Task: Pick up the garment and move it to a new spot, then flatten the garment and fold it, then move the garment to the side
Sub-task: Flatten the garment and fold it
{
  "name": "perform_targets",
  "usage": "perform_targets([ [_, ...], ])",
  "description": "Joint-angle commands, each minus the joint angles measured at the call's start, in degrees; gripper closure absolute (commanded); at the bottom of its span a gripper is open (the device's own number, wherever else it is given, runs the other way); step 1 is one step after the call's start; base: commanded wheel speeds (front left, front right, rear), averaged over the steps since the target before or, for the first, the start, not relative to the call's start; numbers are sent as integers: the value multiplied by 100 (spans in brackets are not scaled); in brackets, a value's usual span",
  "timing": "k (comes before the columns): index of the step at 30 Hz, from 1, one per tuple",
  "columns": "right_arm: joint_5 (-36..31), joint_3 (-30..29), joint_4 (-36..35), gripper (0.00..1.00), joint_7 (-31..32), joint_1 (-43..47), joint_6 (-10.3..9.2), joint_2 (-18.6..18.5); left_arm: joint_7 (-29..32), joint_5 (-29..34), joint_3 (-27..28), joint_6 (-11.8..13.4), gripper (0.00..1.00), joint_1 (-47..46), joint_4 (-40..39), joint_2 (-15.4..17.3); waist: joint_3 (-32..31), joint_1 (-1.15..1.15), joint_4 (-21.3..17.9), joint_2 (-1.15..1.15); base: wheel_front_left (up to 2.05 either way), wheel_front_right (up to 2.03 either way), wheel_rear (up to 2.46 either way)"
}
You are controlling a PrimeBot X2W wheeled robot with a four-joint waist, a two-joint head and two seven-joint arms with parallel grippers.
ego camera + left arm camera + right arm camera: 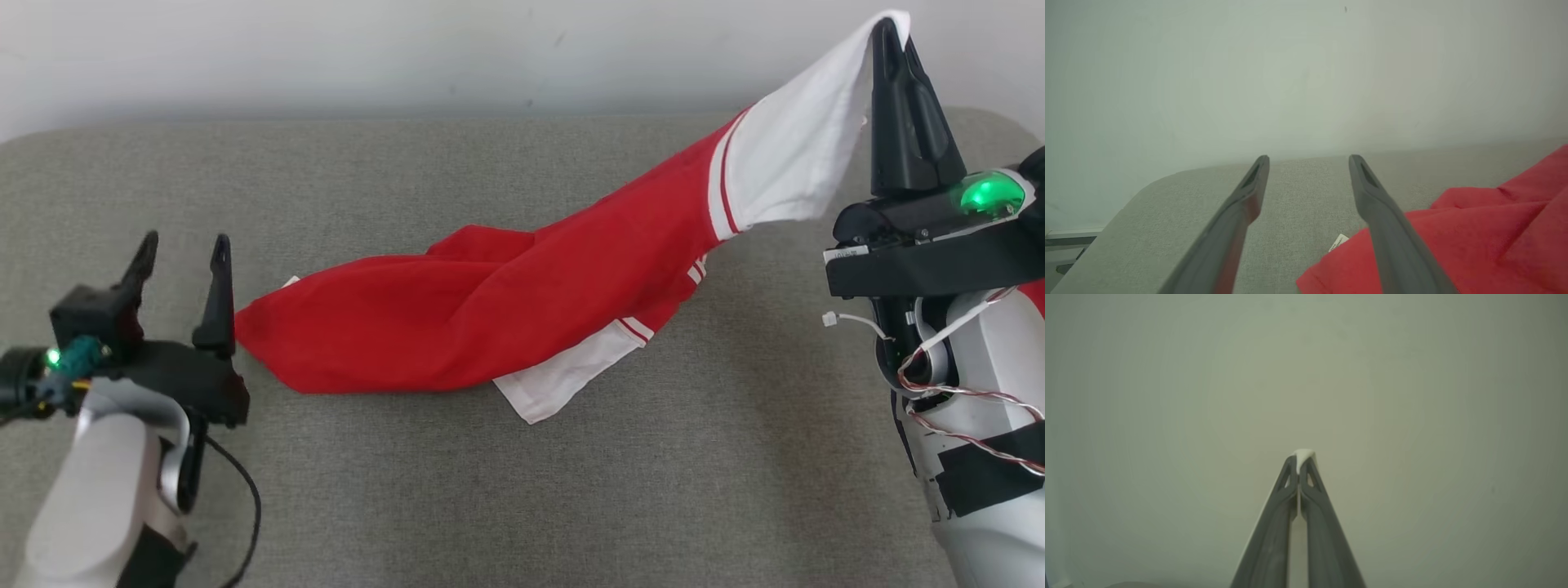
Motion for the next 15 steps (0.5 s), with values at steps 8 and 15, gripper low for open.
perform_targets([
  [8,-194,-247,640,84,-9,655,-13,75,-16,393,426,21,0,1113,-644,-694,-132,-1,56,-1,0,0,0],
  [15,-435,-736,1266,0,-11,1493,-13,251,-17,693,510,-124,0,1870,-1043,-1193,-296,-1,151,-1,0,0,0],
])
